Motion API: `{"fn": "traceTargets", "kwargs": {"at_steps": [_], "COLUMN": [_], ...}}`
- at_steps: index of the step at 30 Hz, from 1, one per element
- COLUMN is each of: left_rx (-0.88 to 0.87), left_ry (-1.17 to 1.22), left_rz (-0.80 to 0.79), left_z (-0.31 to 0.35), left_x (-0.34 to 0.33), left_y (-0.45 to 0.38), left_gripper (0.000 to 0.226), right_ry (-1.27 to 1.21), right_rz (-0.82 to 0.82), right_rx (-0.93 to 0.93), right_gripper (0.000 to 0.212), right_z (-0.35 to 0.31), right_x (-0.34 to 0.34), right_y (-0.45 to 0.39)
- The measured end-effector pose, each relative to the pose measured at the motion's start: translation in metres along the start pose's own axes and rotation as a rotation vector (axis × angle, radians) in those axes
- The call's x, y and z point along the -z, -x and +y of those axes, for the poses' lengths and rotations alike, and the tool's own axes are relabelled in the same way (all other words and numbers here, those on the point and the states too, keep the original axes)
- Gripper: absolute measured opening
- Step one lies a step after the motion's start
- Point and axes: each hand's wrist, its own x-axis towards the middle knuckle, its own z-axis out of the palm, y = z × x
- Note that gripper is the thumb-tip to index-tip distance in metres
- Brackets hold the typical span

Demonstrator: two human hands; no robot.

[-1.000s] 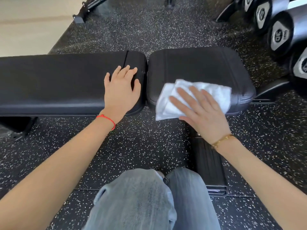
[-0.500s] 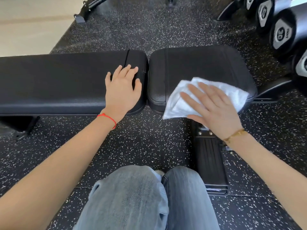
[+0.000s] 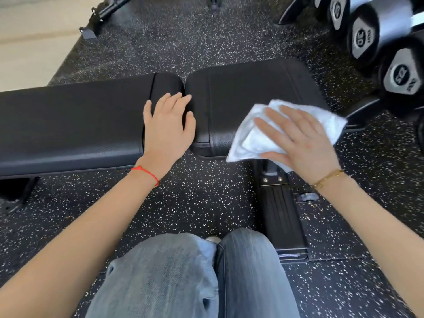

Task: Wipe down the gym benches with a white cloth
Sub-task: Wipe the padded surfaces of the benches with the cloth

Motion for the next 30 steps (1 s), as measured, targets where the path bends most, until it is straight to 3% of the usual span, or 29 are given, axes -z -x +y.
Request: {"fn": "traceTargets", "kwargs": {"at_steps": [4, 10, 17, 21, 24, 28, 30], "left_rx": [-0.033, -0.05, -0.072, -0.063, -0.038, 0.005, 0.01], "left_ry": [0.002, 0.006, -0.013, -0.098, -0.131, -0.119, -0.112], "left_rz": [-0.013, 0.017, 0.015, 0.018, 0.026, 0.049, 0.045], "left_z": [0.011, 0.01, 0.007, 0.003, -0.008, -0.024, -0.025], "left_x": [-0.008, -0.009, -0.006, -0.002, 0.001, 0.003, 0.003], "left_y": [-0.002, -0.001, -0.003, -0.003, 0.0, 0.003, 0.004], "left_gripper": [0.044, 0.044, 0.043, 0.045, 0.044, 0.041, 0.041], "right_ry": [0.016, -0.007, -0.331, -0.336, -0.326, -0.373, -0.379], "right_rz": [0.011, -0.159, -0.298, -0.509, -0.606, -0.554, -0.498], "right_rx": [-0.001, 0.094, -0.262, -0.334, -0.278, -0.184, -0.254], "right_gripper": [0.065, 0.066, 0.055, 0.048, 0.054, 0.052, 0.045], "right_z": [0.0, -0.012, 0.026, 0.014, -0.02, -0.014, 0.012], "right_x": [0.001, 0.012, 0.021, -0.001, -0.003, 0.011, 0.013], "right_y": [-0.002, -0.017, -0.04, -0.109, -0.128, -0.101, -0.096]}}
